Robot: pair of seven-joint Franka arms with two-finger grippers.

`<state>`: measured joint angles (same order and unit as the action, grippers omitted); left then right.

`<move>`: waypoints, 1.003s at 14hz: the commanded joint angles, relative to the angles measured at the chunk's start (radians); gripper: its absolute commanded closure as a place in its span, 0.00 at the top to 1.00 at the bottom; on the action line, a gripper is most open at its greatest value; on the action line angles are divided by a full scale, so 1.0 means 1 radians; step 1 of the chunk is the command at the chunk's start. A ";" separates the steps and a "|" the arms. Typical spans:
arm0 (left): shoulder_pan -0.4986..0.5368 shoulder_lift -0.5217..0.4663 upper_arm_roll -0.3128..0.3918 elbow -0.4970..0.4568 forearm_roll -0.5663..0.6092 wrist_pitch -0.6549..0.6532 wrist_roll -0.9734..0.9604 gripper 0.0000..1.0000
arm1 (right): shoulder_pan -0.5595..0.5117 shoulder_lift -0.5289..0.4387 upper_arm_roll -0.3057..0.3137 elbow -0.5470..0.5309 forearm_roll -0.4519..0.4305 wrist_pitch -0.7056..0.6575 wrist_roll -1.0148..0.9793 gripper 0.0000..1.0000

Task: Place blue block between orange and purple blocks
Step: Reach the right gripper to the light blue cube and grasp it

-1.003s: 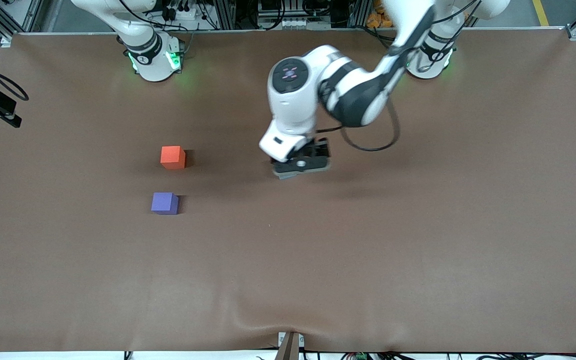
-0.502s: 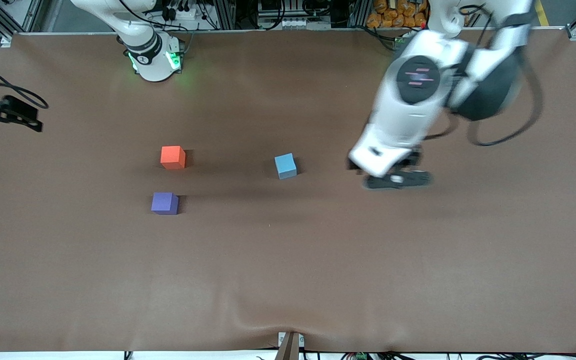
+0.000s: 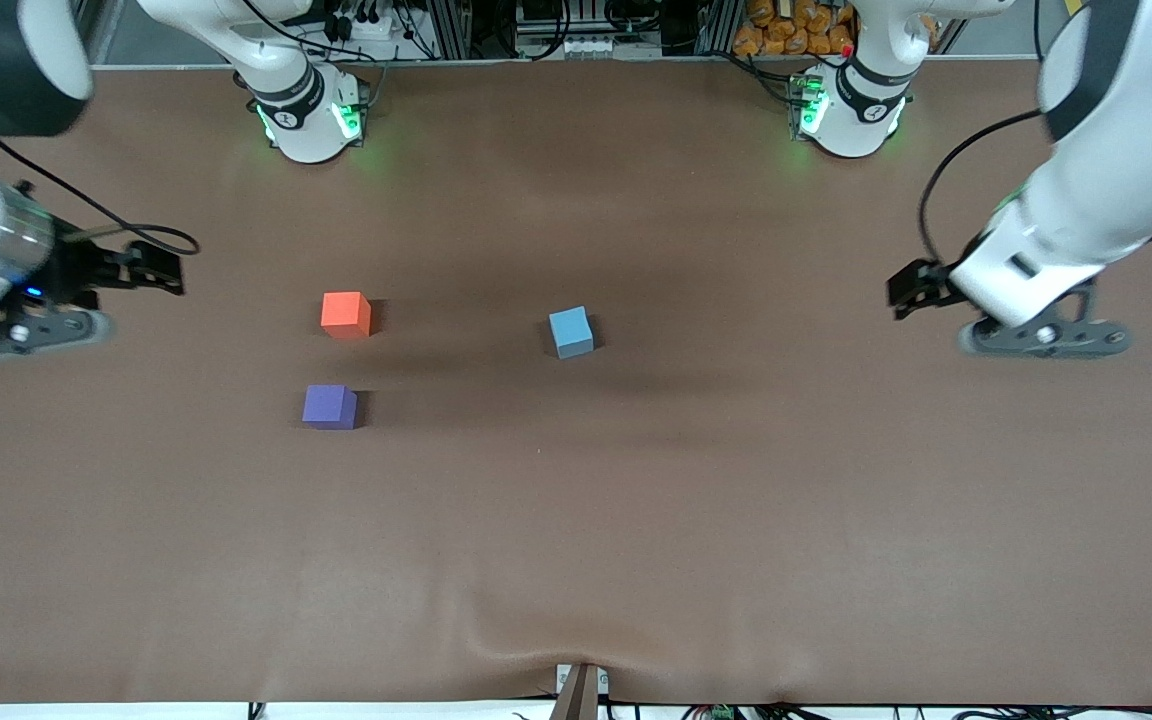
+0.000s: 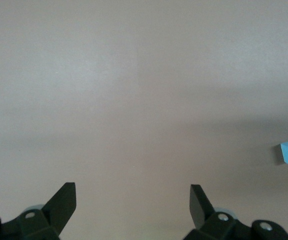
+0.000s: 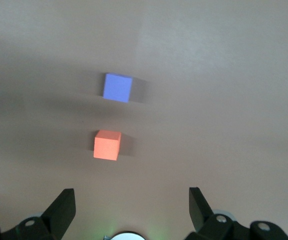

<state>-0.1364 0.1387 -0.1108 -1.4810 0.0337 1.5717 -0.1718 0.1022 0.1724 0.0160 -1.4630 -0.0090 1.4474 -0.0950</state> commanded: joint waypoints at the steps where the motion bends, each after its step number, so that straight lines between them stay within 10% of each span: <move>1: 0.041 -0.060 -0.007 -0.042 -0.012 -0.024 0.098 1.00 | 0.022 0.062 -0.007 0.027 0.105 0.019 0.001 1.00; 14: 0.040 -0.133 0.088 -0.021 -0.009 -0.113 0.138 1.00 | 0.329 0.235 -0.007 0.026 0.153 0.316 0.420 1.00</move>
<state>-0.1039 0.0183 -0.0301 -1.4998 0.0336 1.4678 -0.0235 0.3907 0.3617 0.0190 -1.4607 0.1400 1.7260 0.2842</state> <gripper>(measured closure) 0.000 0.000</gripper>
